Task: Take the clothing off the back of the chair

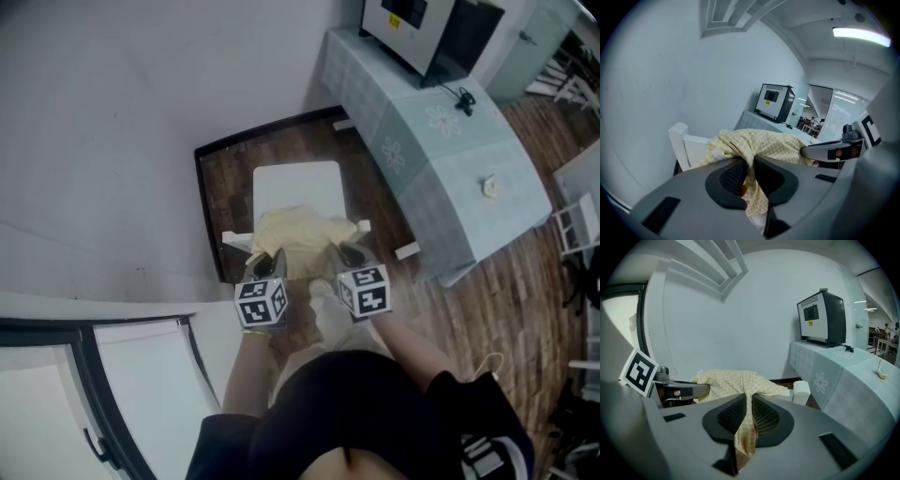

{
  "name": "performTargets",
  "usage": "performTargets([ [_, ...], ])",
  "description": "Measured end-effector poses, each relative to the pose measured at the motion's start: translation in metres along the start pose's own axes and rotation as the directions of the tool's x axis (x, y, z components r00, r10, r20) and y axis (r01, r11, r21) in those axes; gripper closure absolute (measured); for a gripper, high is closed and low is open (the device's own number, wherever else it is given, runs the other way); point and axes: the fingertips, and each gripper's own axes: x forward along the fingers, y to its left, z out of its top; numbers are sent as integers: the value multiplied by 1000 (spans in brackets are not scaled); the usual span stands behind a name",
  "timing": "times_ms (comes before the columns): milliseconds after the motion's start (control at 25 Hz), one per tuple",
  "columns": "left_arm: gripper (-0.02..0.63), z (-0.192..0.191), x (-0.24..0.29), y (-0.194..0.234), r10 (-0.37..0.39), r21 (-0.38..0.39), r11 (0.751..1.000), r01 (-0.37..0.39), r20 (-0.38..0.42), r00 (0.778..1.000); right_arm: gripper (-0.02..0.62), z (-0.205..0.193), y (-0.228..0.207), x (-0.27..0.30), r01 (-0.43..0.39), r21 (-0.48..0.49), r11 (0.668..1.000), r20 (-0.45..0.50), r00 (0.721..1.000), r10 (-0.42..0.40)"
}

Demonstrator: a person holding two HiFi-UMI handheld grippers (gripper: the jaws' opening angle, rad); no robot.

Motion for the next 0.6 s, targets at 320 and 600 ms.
performTargets([
  [320, 561, 24, -19, -12, 5, 49, 999, -8, 49, 999, 546, 20, 6, -17, -5, -27, 1000, 50, 999, 7],
  [600, 560, 47, -38, -22, 5, 74, 997, -12, 96, 995, 546, 42, 12, -33, -6, -60, 998, 93, 996, 12],
])
